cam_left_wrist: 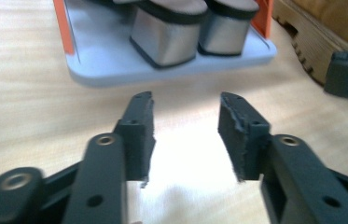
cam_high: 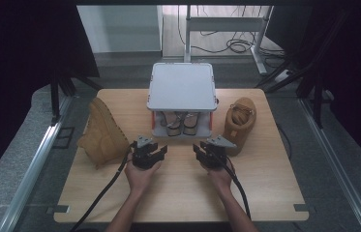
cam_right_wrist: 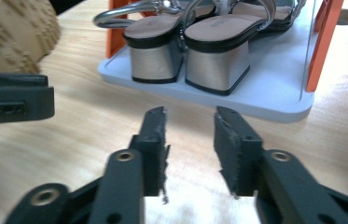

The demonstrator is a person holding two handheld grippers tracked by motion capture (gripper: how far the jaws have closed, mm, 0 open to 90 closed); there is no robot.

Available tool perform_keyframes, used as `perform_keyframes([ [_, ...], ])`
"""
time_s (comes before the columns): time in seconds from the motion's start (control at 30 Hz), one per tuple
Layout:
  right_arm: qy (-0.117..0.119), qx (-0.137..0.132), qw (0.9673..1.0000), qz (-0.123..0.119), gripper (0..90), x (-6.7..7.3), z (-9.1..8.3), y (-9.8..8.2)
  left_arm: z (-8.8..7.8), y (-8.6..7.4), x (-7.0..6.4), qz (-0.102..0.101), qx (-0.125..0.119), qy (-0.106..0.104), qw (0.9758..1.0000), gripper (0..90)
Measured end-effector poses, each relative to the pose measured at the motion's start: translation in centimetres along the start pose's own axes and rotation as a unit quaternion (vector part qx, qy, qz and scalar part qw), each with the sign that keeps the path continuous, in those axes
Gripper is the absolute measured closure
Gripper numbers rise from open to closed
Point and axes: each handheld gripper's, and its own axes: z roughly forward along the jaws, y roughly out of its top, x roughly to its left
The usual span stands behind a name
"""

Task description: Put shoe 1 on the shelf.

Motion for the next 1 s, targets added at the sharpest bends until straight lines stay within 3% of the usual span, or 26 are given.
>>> perform_keyframes([
  [0.1,0.012,0.008,0.9999,0.0,53.4,-0.3,-0.8,-0.5,-1.0,-0.8,0.3,0.011,0.009,-0.002,0.9999,47.3],
  [0.27,0.007,0.015,0.9997,-0.018,44.6,-0.9,-2.0,-1.7,-2.5,-1.5,1.0,0.021,0.015,-0.013,0.9996,43.2],
  [0.4,0.013,0.018,0.9994,-0.026,42.2,-1.2,-3.0,-2.4,-3.8,-1.9,1.6,0.017,0.009,-0.021,0.9996,42.9],
  [0.6,0.028,0.022,0.998,-0.052,39.1,-1.2,-5.0,-3.2,-5.9,-2.8,2.3,0.031,0.013,-0.03,0.999,42.5],
  [0.7,0.026,0.031,0.9971,-0.063,38.6,-1.3,-5.5,-3.9,-6.7,-3.2,2.5,0.035,0.006,-0.019,0.9992,41.4],
  [1.0,0.023,0.035,0.9977,-0.053,38.5,-1.9,-5.9,-4.5,-6.4,-3.2,2.9,0.027,0.014,-0.032,0.999,41.8],
])
